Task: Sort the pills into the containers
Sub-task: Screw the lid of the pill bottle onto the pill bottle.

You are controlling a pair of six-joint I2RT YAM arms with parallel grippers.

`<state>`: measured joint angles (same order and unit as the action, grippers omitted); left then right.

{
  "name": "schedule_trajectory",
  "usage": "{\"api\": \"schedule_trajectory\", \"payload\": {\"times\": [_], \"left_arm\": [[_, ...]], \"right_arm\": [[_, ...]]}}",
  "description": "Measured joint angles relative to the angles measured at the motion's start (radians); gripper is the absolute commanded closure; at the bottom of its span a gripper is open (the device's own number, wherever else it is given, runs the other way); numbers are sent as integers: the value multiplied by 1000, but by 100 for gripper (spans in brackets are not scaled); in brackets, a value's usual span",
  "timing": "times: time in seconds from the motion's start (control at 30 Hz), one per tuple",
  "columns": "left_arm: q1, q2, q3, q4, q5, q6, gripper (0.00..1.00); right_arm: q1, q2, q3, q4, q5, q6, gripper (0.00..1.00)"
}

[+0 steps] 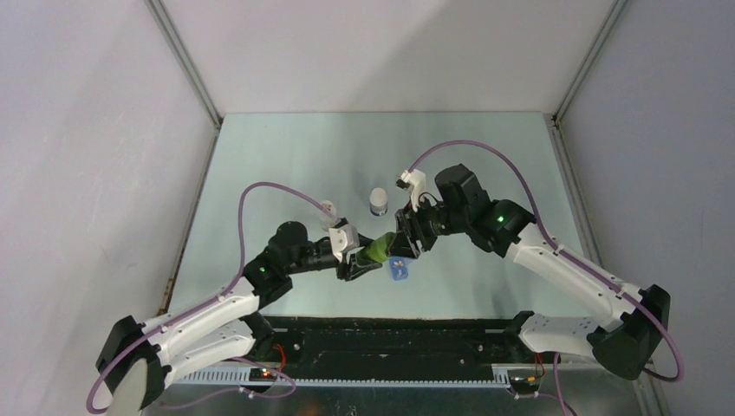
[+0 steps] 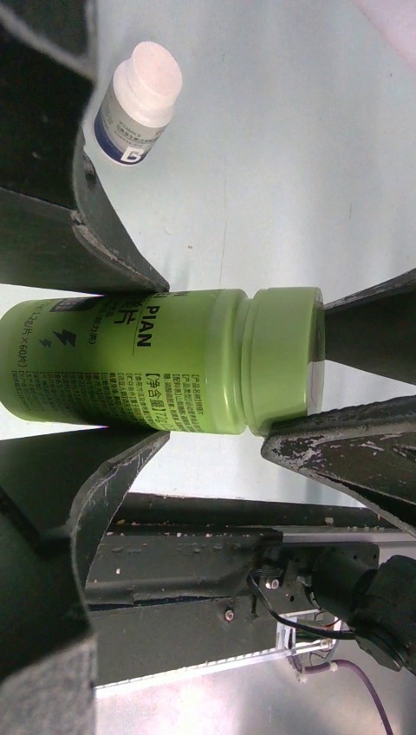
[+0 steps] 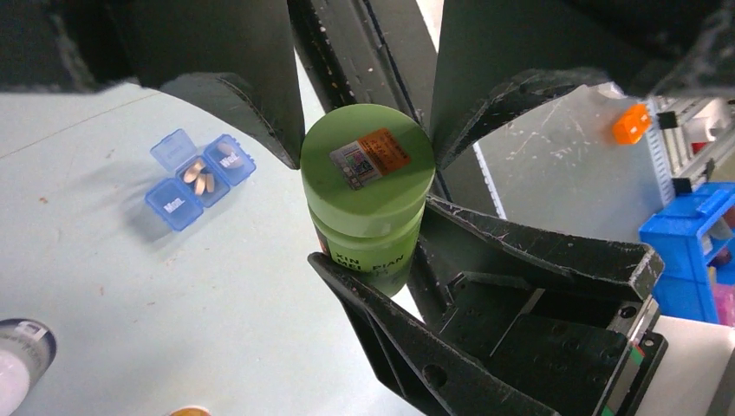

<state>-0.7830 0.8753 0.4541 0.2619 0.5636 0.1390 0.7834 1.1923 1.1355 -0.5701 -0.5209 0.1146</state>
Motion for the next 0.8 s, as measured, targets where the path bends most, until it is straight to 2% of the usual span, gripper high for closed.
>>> {"api": "schedule_trajectory", "payload": {"times": [0.3,0.6,0.8], "left_arm": [[0,1,14,29,36,0,100],[-2,11,17,42,91,2,100],[-2,19,18,37,82,7,100]], "right_arm": [[19,-79,-37,53,13,-86,74],[27,-88,-38,70,-66,-189,76],[45,-87,-36,52,-16,-197,73]]}}
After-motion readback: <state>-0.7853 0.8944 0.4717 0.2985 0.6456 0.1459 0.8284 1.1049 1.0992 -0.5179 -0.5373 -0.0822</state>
